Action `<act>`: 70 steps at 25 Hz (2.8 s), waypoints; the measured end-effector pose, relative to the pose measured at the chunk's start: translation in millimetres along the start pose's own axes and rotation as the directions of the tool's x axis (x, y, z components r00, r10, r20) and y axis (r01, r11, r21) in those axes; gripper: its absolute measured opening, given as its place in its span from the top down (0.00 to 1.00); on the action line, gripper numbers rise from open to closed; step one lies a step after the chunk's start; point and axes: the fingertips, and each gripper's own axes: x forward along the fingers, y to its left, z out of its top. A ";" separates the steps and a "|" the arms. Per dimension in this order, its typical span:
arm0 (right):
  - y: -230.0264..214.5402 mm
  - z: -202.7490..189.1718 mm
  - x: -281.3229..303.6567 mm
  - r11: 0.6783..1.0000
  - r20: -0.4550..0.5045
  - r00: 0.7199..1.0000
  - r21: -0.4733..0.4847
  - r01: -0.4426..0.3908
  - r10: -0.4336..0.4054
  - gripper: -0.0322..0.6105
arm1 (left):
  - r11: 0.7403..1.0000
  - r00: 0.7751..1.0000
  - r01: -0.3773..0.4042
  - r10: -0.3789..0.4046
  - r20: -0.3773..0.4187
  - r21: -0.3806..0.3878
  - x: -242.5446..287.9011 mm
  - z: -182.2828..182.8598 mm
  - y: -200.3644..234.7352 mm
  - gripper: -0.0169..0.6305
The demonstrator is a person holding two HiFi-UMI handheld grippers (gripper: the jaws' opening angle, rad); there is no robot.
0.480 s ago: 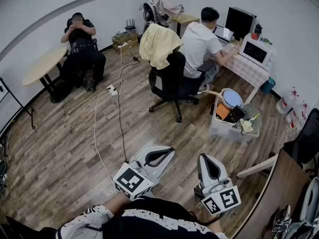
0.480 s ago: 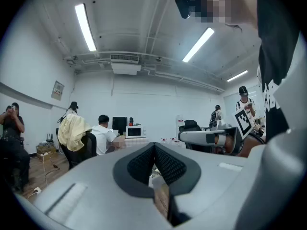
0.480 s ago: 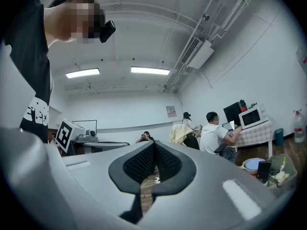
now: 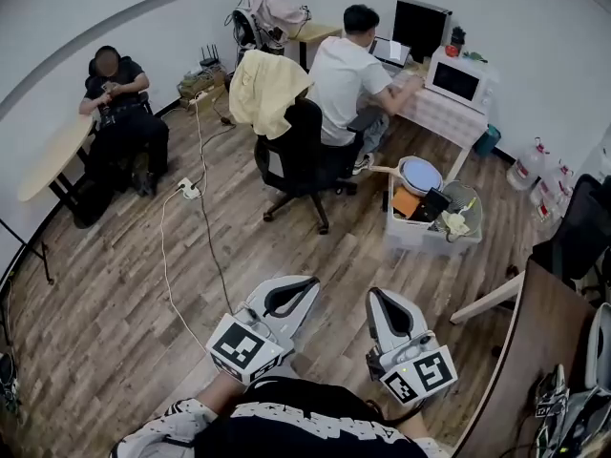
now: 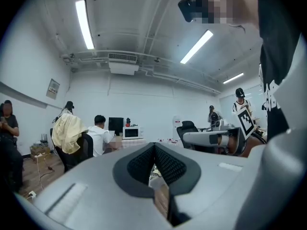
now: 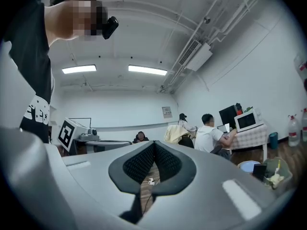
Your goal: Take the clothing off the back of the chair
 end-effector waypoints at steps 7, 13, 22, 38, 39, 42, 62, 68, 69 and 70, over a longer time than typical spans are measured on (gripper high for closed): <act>-17.6 -2.4 -3.9 0.999 0.009 0.999 0.022 0.037 -0.037 0.93 | 0.999 1.000 0.029 -0.029 0.001 -0.017 12.0 -6.3 -2.5 0.97; -21.6 -6.7 19.4 0.999 -0.011 0.999 0.030 0.046 -0.045 0.93 | 0.999 0.999 0.034 -0.034 -0.012 -0.037 14.5 -12.0 21.7 0.97; -15.4 -11.8 71.8 0.999 -0.031 0.999 0.034 0.022 -0.020 0.91 | 0.999 1.000 0.001 -0.002 -0.022 -0.048 12.4 -14.1 74.0 0.97; 14.3 -38.0 196.3 0.996 -0.096 0.994 0.077 -0.051 0.058 0.87 | 0.996 0.999 -0.031 0.032 0.010 -0.087 -11.2 -19.2 184.4 0.97; 16.0 -38.6 204.2 0.996 -0.096 0.994 0.076 -0.048 0.055 0.86 | 0.995 0.999 -0.034 0.035 0.011 -0.089 -13.8 -20.1 192.7 0.97; 21.2 -38.4 227.5 0.997 -0.092 0.995 0.067 -0.038 0.044 0.86 | 0.995 0.999 -0.039 0.039 0.004 -0.088 -20.4 -23.4 218.1 0.97; 63.3 -53.0 337.0 0.999 -0.125 0.992 0.032 -0.008 0.012 0.82 | 0.994 1.000 -0.013 0.016 0.025 -0.105 -56.9 -29.6 330.2 0.97; 60.0 -61.6 353.9 0.999 -0.153 0.988 0.045 -0.020 0.027 0.80 | 0.989 0.998 -0.046 0.051 0.028 -0.142 -65.0 -35.1 342.0 0.97; 58.2 -63.4 358.7 0.998 -0.156 0.987 0.048 -0.027 0.034 0.80 | 0.988 0.998 -0.058 0.062 0.024 -0.145 -66.0 -36.9 345.6 0.97; 56.4 -64.8 363.9 0.998 -0.156 0.987 0.051 -0.035 0.042 0.80 | 0.987 0.997 -0.070 0.073 0.019 -0.146 -66.7 -38.6 349.6 0.97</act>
